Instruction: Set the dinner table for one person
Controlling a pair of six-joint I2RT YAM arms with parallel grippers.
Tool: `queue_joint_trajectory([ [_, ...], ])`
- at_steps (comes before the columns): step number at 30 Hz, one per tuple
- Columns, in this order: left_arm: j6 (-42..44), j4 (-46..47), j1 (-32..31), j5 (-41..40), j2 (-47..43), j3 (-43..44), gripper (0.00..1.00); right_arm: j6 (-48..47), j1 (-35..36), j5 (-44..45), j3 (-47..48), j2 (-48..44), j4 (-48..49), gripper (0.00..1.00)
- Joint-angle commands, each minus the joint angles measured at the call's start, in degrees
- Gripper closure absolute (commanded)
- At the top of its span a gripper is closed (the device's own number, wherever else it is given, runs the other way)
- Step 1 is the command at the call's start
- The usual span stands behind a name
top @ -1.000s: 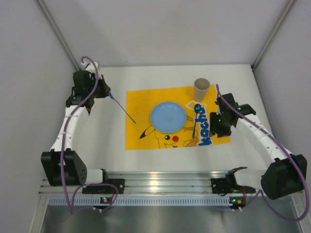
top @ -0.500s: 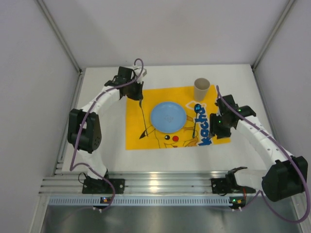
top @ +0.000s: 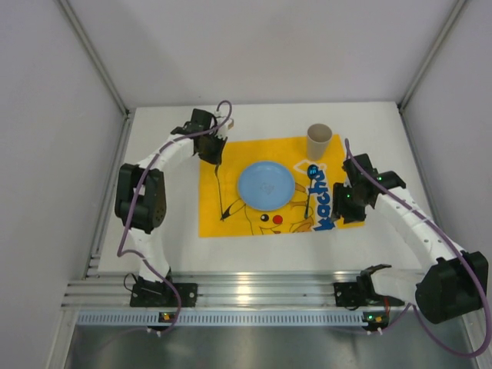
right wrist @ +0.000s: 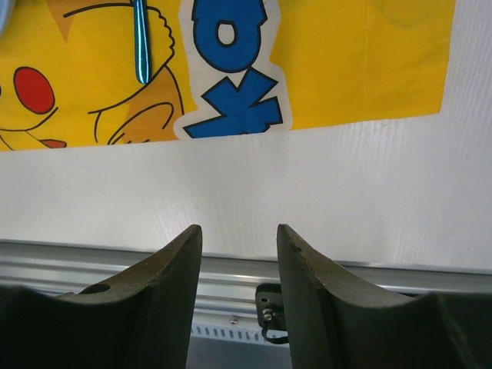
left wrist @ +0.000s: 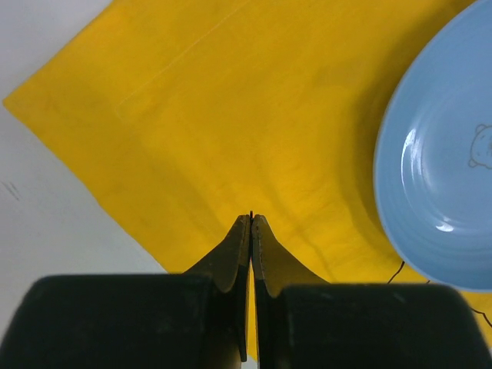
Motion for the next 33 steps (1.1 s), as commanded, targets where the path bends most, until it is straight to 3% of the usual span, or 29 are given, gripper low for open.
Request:
queue_joint_trajectory([
  [1,-0.5,1.1,0.0,1.9,0.4,0.3,1.0,1.0,0.6,0.9,0.2,-1.0,1.3,0.55],
  [16,-1.2,4.5,-1.0,-5.0,3.1,0.5,0.98,1.4,0.6,1.2,-0.7,-0.8,1.9,0.55],
  [23,-4.1,6.3,-1.8,-11.1,2.8,1.4,0.57,1.4,0.6,1.3,-0.9,-0.6,2.3,0.55],
  [30,-7.7,6.0,-2.2,-12.4,0.6,4.0,0.55,1.4,0.6,1.1,-1.1,-0.3,2.8,0.55],
  [32,-10.4,5.7,-2.2,-17.1,-0.6,4.3,0.54,1.3,0.6,1.1,-0.7,-0.3,2.8,0.55],
  [33,-10.5,5.5,-2.2,-18.1,-2.2,4.0,0.4,1.3,0.6,1.2,-0.3,-0.5,2.8,0.55],
])
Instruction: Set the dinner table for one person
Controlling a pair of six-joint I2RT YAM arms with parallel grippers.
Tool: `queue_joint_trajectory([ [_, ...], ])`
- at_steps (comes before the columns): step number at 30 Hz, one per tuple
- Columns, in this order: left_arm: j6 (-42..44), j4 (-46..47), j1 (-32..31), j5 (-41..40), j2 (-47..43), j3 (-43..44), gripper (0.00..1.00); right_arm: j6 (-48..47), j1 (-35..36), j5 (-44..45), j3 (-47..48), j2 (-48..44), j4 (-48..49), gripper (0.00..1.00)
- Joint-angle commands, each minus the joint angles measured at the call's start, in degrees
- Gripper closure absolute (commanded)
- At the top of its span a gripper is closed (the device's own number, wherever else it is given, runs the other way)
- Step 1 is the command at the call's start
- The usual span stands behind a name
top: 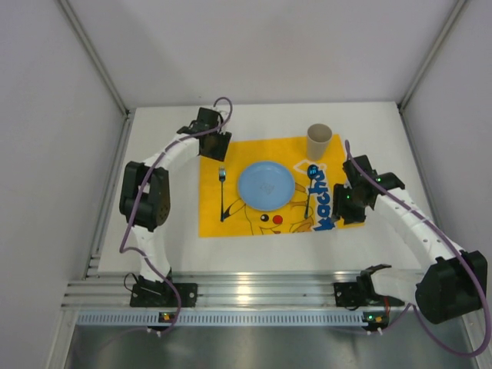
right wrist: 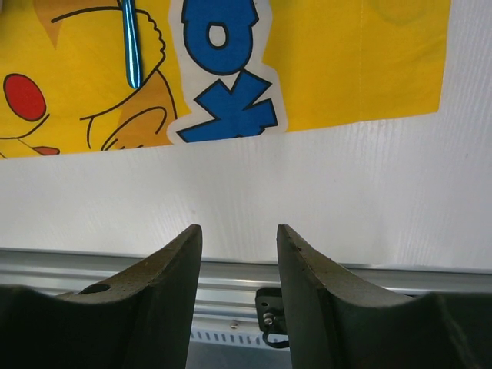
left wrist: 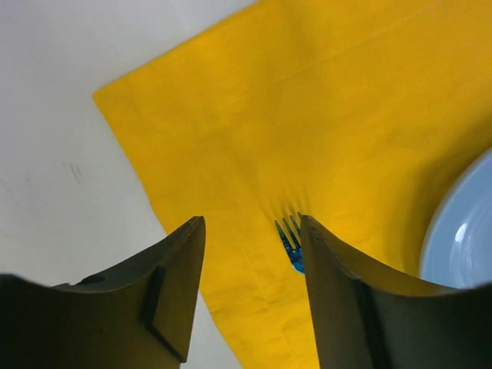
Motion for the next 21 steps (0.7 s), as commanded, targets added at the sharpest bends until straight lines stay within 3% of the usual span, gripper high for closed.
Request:
queue_joint_trajectory([
  [1,-6.5,1.4,-0.2,-6.3,-6.3,1.8,0.37,0.3,0.7,0.4,1.6,-0.7,1.9,0.55],
  [3,-8.6,1.4,-0.3,-7.7,-10.3,-0.6,0.33,-0.1,0.8,0.2,2.7,-2.3,2.3,0.53],
  [5,-11.4,2.0,-0.6,-7.7,-13.5,-4.4,0.02,-0.9,1.3,-1.7,4.7,-3.9,3.7,0.32],
  [7,-14.0,2.1,-1.2,-7.8,-18.3,-6.8,0.02,-1.1,1.9,-2.6,7.0,-6.9,4.9,0.01],
  [14,-22.0,1.3,-10.1,-17.1,-36.7,-19.6,0.02,-0.3,4.9,-2.5,11.9,-17.2,9.8,0.0],
  [15,-21.9,1.7,-12.3,-23.0,-41.8,-21.0,0.02,0.0,5.1,-1.7,11.1,-21.3,10.8,0.0],
  [17,-22.0,4.4,-16.5,-27.0,-47.0,-26.6,0.02,1.8,5.6,1.2,9.1,-24.8,12.8,0.0],
  [21,-26.4,8.0,-16.4,-31.0,-57.1,-38.2,0.02,5.7,5.5,1.2,2.2,-29.6,10.8,0.0],
])
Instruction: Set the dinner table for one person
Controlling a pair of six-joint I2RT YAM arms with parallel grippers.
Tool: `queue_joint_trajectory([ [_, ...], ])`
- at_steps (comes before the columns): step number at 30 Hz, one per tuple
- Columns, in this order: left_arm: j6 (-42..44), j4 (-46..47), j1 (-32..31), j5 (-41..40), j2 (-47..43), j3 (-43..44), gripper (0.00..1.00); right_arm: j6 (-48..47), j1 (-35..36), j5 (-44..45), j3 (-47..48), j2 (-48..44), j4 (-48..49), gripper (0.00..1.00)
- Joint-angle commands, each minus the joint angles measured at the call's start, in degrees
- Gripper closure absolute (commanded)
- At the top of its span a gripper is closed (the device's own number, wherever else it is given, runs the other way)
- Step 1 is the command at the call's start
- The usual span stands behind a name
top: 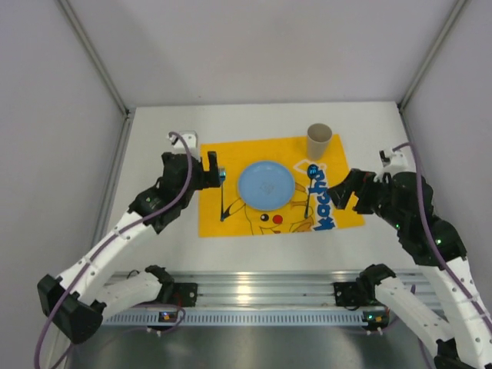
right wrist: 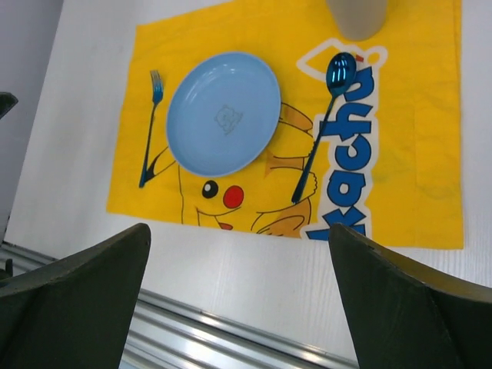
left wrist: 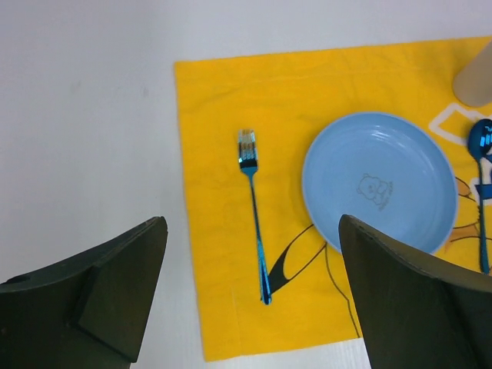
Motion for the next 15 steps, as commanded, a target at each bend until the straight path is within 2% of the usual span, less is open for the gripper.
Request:
queue_joint_trajectory([
  [1,-5.0,2.3,0.8,-7.6,-4.8,-7.3,0.01,3.1,0.5,0.3,-5.1,-1.1,0.0,0.0],
  [4,-9.7,-3.4,0.6,-11.0,-8.9,-7.7,0.02,5.4,0.6,-1.9,-8.5,-5.0,1.0,0.0],
  [7,-8.5,-4.1,0.6,-12.2,-14.8,-10.5,0.02,9.2,0.5,1.8,-12.6,-13.5,3.3,0.01],
  [9,-7.6,-4.7,0.7,-13.6,-18.8,-12.4,0.01,10.7,0.5,7.8,-15.0,-18.9,4.2,0.0],
  [15,-8.9,-8.9,0.7,-17.1,-24.6,-13.2,0.02,8.9,0.5,8.0,-14.7,-20.4,0.5,0.0],
])
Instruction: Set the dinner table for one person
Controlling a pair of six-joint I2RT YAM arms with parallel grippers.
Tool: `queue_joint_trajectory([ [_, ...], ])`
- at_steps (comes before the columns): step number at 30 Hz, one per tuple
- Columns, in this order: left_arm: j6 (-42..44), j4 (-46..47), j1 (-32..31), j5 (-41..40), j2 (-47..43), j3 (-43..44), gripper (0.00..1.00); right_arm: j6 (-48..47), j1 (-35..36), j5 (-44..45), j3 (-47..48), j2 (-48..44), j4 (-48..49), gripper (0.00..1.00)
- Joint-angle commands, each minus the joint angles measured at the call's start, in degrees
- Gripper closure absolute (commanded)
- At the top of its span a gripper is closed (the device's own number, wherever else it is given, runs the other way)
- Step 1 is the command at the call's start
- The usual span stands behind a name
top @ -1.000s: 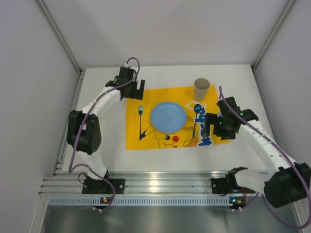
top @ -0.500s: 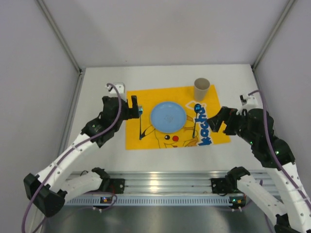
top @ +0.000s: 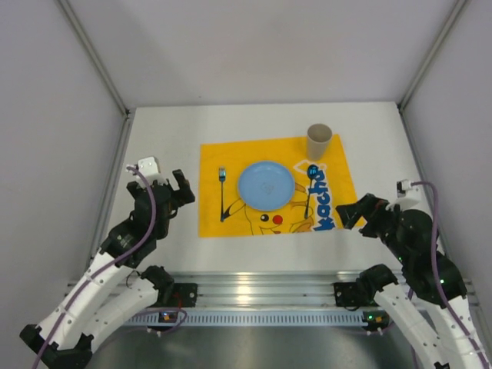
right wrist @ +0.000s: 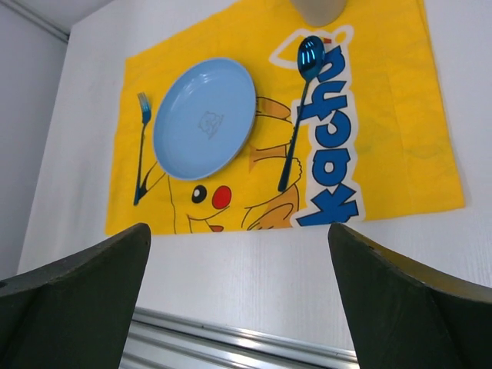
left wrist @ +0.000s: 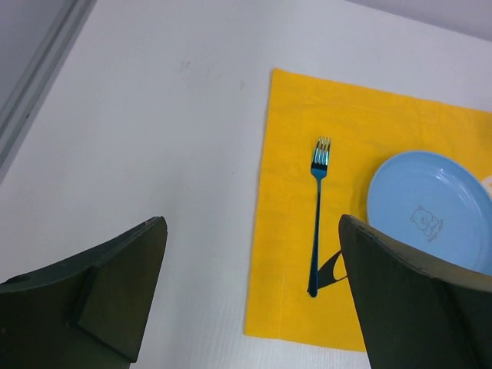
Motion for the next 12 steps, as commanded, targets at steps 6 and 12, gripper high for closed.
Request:
queue_joint_trajectory([
  [6,-1.1,-3.4,0.0,-4.7,-2.6,-0.1,0.02,1.9,0.3,2.8,1.1,1.4,-1.6,0.0],
  [12,1.6,-2.4,0.0,-4.3,-1.3,0.5,0.01,3.8,0.2,6.1,1.8,2.1,-4.0,0.0],
])
